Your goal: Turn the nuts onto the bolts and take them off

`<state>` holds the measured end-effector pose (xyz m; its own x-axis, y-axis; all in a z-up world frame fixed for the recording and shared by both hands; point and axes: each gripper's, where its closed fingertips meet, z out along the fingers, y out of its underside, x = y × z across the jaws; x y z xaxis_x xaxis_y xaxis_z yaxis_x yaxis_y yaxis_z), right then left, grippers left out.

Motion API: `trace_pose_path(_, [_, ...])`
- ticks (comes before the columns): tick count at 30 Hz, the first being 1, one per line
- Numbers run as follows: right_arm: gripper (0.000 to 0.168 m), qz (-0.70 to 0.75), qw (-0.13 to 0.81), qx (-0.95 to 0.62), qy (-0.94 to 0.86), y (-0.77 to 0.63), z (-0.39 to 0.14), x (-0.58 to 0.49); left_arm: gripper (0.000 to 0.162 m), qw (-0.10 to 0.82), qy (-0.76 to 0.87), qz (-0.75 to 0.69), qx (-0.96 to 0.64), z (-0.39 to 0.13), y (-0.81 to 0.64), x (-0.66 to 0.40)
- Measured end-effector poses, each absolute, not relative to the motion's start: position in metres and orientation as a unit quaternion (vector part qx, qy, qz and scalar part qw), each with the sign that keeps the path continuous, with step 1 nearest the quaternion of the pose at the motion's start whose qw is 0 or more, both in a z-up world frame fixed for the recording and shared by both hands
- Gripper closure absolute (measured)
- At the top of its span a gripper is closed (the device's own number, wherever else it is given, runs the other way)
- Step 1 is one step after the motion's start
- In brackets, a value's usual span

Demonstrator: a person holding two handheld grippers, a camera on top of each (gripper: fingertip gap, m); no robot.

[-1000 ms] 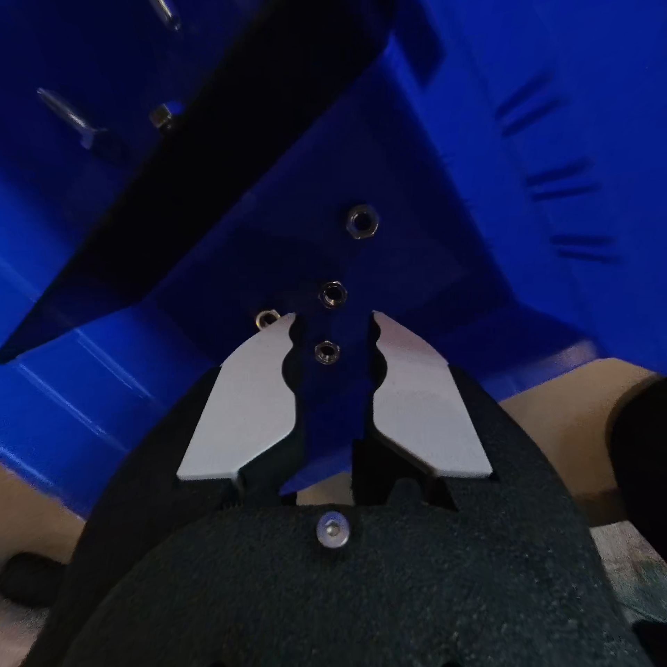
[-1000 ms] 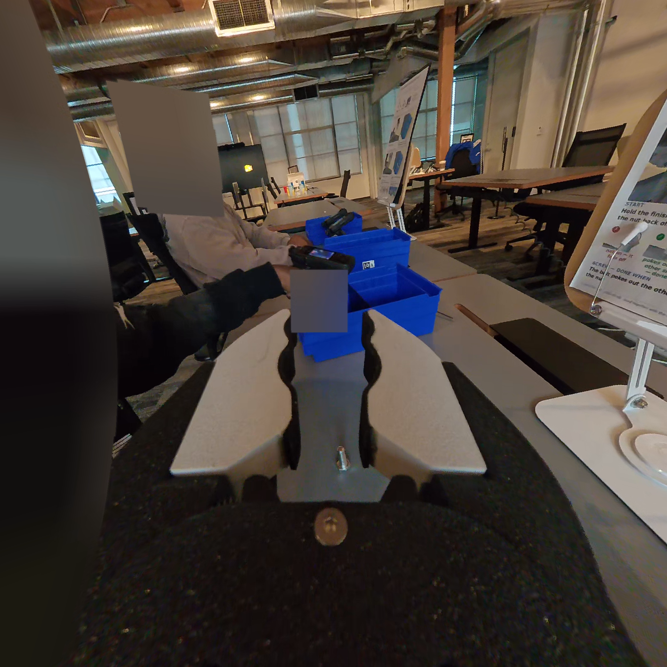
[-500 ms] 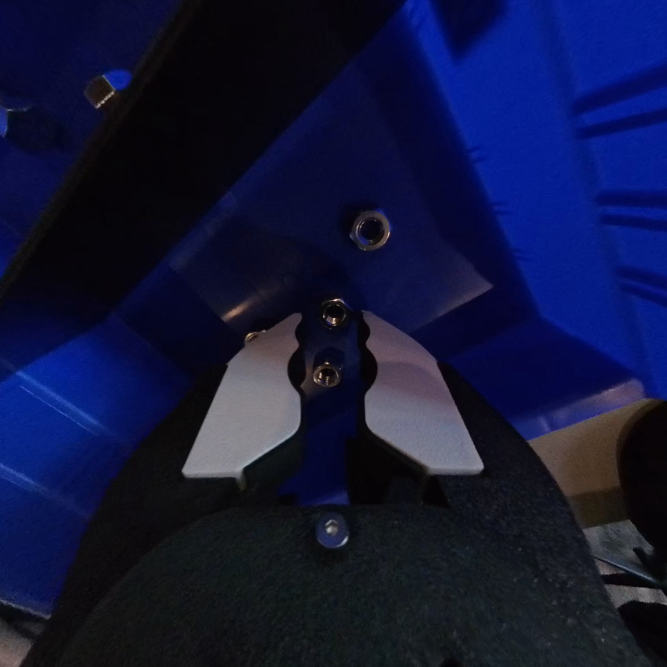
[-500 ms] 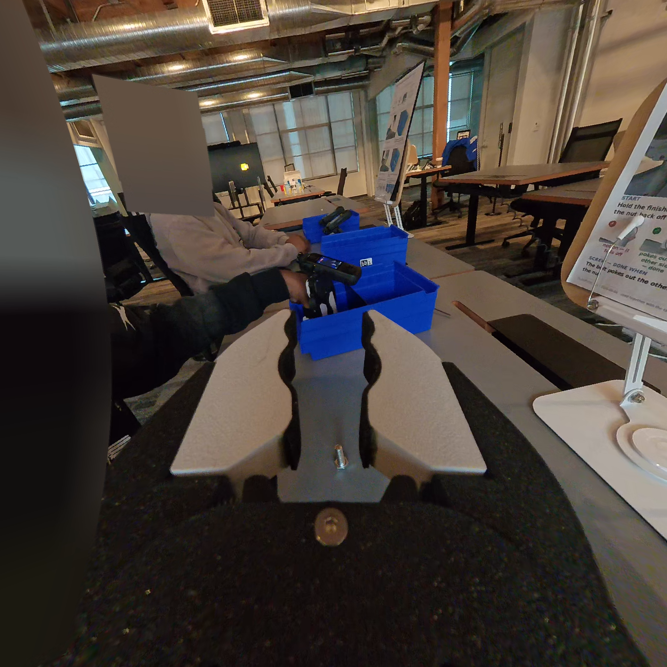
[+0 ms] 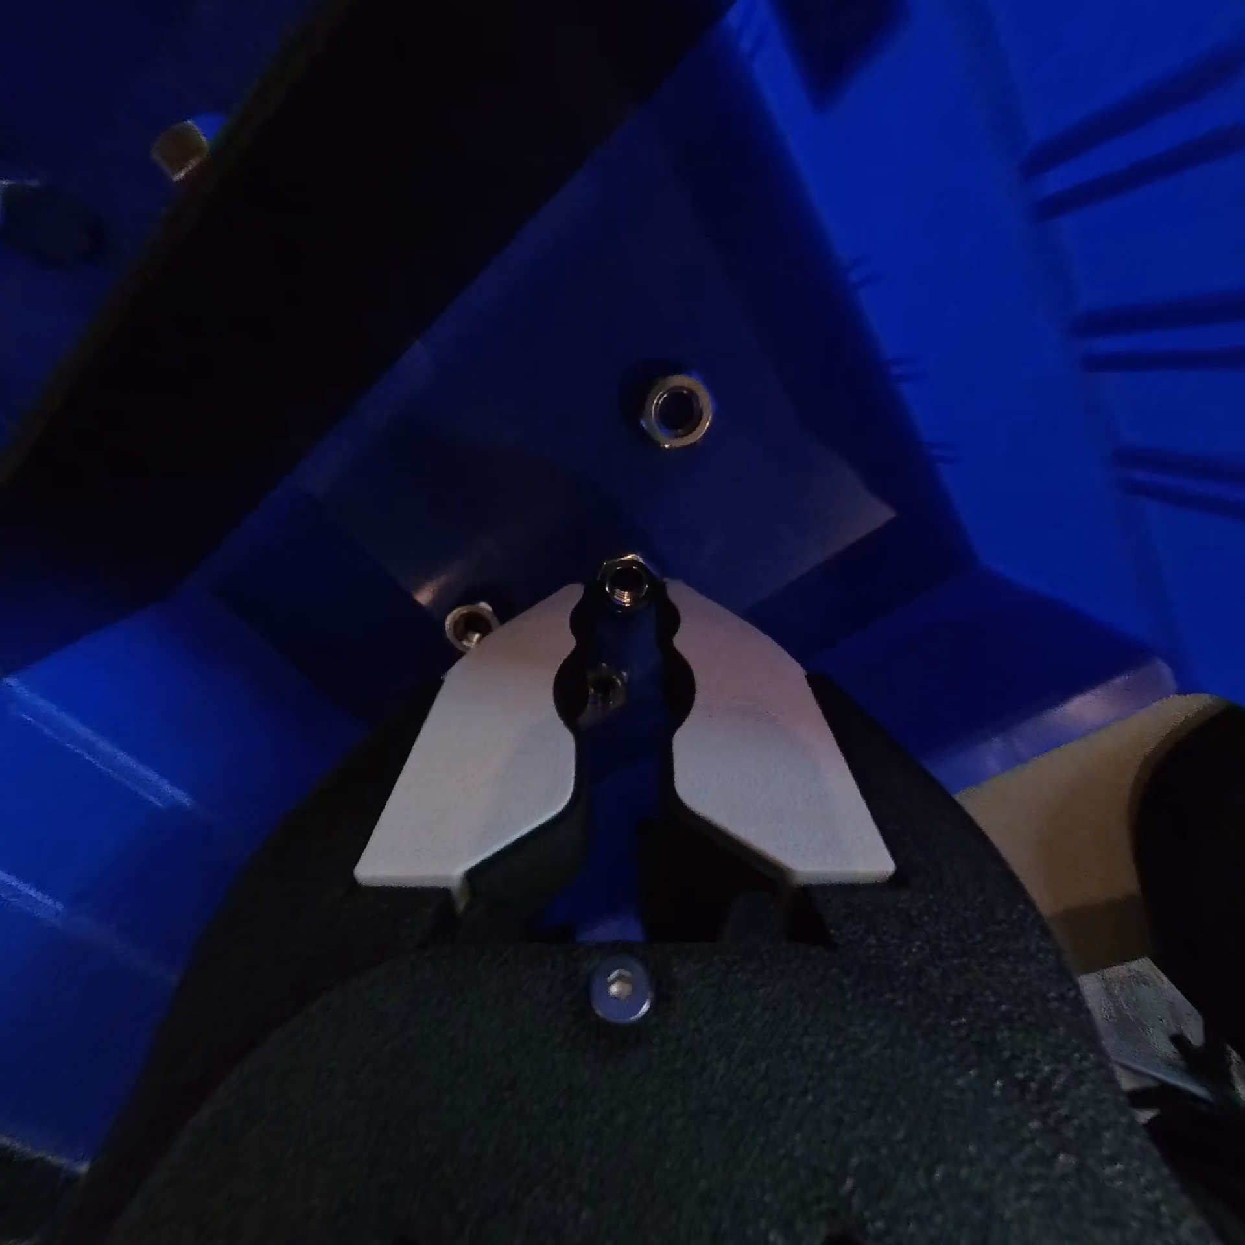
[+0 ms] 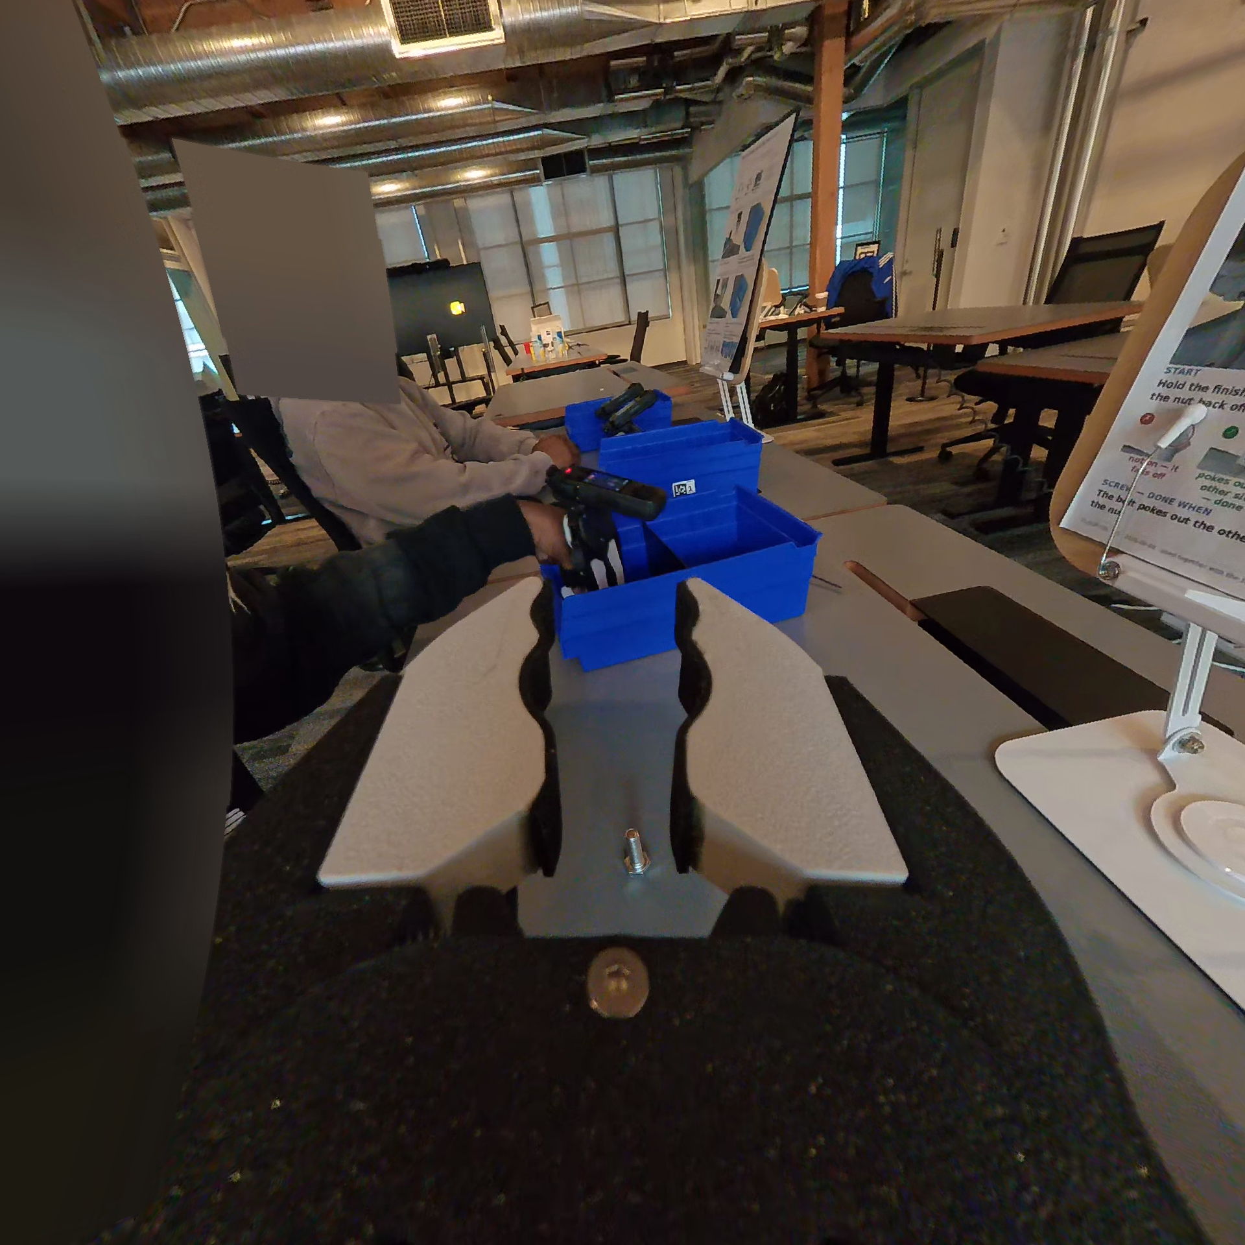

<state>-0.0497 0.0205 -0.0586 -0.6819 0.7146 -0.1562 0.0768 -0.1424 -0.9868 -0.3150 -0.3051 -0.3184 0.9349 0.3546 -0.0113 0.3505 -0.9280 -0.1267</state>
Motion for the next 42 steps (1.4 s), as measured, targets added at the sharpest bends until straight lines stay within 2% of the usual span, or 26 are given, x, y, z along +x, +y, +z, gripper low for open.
trace_pose_path(15, [0.134,0.68,0.233,-0.32,-0.617,0.018,-0.058,-0.049,0.145,0.148,-0.112,0.069,-0.98,-0.241,-0.269,-0.294])
trace_pose_path(27, [0.134,0.635,0.256,-0.324,-0.653,0.018,-0.068,-0.048,0.145,0.233,0.088,0.066,-0.966,-0.178,-0.163,-0.2])
trace_pose_path(32, [0.133,0.613,0.278,-0.323,-0.665,0.024,-0.069,-0.046,0.145,0.231,0.176,0.055,-0.955,-0.177,-0.118,-0.154])
trace_pose_path(42, [0.133,0.551,0.339,-0.343,-0.681,0.059,-0.07,-0.036,0.145,0.234,0.296,-0.011,-0.926,-0.212,-0.036,-0.064])
